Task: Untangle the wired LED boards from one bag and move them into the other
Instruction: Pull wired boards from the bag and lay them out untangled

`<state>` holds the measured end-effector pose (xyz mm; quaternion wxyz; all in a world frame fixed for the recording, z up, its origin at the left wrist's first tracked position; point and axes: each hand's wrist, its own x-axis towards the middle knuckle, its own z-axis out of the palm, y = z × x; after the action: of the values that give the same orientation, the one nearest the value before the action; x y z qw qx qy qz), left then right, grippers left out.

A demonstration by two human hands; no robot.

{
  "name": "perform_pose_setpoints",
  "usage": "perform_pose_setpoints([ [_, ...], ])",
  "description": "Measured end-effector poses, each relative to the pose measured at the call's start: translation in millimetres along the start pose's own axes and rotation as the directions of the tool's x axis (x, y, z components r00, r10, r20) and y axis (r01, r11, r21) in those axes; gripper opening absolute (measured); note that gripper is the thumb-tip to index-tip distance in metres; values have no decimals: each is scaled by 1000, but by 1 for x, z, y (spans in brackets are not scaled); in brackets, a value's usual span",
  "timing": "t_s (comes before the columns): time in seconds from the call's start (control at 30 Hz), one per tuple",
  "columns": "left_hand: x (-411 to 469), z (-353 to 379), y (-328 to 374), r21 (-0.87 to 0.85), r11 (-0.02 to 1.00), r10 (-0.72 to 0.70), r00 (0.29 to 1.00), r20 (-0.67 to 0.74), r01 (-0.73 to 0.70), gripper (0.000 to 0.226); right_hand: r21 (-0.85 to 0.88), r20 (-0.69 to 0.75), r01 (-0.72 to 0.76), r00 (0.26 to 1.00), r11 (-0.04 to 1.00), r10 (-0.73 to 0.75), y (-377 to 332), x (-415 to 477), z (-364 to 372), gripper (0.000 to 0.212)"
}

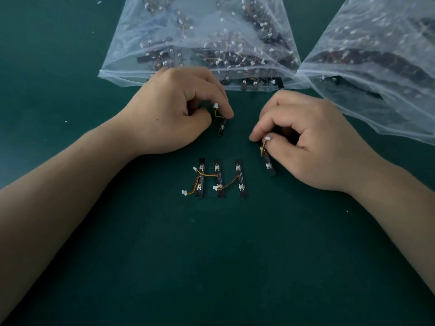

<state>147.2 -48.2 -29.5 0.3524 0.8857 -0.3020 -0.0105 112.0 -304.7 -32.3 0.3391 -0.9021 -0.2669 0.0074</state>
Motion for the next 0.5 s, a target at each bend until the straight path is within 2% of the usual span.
perform_pose_setpoints([
  [0.13, 0, 0, 3, 24, 999, -24, 1000, -4, 25, 38, 89, 105, 3, 994, 996, -12, 1, -1, -8, 35],
  [0.33, 0, 0, 2, 28, 999, -27, 1000, -5, 27, 35, 18, 145, 49, 988, 999, -51, -2, -2, -12, 8],
  [0.5, 0, 0, 3, 30, 999, -25, 1000, -8, 25, 32, -58, 184, 131, 976, 990, -119, -5, -4, -12, 10],
])
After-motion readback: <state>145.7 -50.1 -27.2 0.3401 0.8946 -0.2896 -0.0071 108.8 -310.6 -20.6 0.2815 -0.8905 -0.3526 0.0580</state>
